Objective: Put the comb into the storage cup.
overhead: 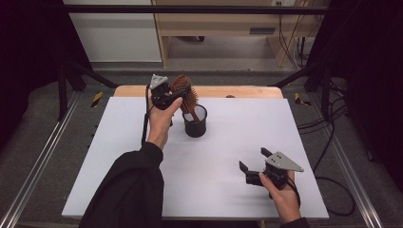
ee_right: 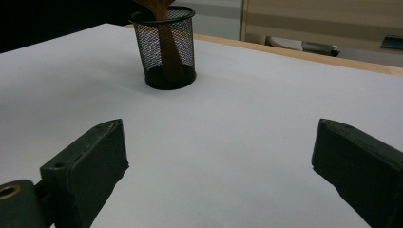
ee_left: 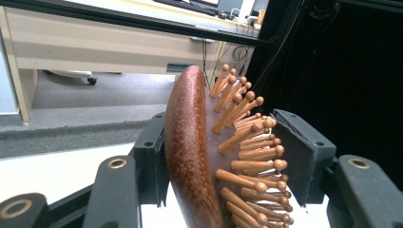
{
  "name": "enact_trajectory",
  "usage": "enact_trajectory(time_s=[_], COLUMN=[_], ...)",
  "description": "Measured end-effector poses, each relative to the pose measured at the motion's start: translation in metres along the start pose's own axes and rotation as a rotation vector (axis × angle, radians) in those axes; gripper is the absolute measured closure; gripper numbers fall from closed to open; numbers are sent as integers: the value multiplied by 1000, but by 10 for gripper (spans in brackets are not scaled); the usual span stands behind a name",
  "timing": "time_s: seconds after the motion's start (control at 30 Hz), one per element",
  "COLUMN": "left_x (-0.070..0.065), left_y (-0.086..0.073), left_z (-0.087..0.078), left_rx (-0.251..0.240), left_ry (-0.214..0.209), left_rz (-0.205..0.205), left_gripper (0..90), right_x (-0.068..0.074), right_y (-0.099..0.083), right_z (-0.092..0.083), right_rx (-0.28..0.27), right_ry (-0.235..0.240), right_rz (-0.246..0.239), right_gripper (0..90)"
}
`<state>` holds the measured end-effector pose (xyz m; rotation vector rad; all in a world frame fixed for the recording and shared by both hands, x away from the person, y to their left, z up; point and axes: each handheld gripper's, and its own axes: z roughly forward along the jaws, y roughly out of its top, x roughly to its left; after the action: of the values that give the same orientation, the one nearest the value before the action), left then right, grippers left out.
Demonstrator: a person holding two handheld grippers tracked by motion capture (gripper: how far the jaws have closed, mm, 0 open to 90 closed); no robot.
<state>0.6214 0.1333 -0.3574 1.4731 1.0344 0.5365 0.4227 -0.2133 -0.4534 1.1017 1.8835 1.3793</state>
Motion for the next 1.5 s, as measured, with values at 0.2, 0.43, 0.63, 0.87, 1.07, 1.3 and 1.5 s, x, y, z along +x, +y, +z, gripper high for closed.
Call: enact_trajectory(time_s=[0.2,0.43,0.63,0.87,1.07,1.3,1.5], left_x=[1,3,3,5,6,7,7], left_y=[0,-1,-1,-1,-2,-2,-2], left_z=[0,0,0,0,-1,-1,-1], left_rx=[1,2,4,7,11,13,18], left_ry=[2,6,7,9,12,7,13], left_rz=[3,1,7,2,0,1,6], left_gripper=[413,401,393,371,359,353,333], right_x=[-1,-1,-1,0,0,0,0], right_y=[0,0,0,0,-1,-1,-1], right_z=[0,0,0,1,1,1,1], right_rx=[-2,-1,-3,-1,1,2,0], right_ry=[1,1,3,4,3,3,3], right_rz=[5,3,14,9,8,8,9], right_gripper=[49,48,48,48,49,49,49])
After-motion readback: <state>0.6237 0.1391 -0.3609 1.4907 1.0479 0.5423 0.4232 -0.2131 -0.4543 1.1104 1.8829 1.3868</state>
